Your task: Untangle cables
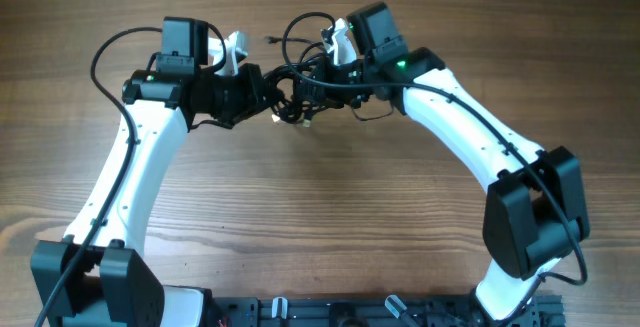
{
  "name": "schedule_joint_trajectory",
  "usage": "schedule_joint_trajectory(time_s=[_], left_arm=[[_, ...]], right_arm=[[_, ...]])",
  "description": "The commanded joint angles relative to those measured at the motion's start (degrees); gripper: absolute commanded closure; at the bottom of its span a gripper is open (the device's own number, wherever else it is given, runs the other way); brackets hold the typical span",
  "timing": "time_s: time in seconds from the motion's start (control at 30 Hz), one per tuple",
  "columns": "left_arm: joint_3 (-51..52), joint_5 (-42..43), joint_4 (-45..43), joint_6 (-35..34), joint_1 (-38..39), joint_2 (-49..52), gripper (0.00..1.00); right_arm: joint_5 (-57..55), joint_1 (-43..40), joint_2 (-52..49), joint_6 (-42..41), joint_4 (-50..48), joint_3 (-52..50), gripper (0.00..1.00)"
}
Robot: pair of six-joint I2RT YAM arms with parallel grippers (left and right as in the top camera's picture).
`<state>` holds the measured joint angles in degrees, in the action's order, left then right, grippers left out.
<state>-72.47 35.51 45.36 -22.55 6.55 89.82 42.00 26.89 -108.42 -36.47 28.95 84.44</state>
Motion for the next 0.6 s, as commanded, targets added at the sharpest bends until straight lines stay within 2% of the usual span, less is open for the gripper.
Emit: schedule_joint_trajectory(time_s=[0.0, 0.23, 0.5, 0.57], left_arm=[[-0.72, -15.28, 4.02, 1.44, -0.44, -0.57, 0.96], [-0.61, -16.06, 8.04, 5.73, -0.26, -0.57, 0.96], [-0.61, -16.11, 9.22, 7.43, -0.26, -0.57, 0.96], [-0.61, -16.11, 9.22, 7.45, -0.26, -0.57, 0.96]], right_arm=[[11.32, -5.6, 3.37, 2.38, -1.11, 0.2, 0.96], [27.12, -10.21, 3.54, -5.86, -13.33, 0.2, 0.96], [38.03, -11.23, 3.54, -19.08, -31.23, 0.2, 0.96], [39.43, -12.35, 3.54, -19.52, -33.7, 0.2, 0.96]])
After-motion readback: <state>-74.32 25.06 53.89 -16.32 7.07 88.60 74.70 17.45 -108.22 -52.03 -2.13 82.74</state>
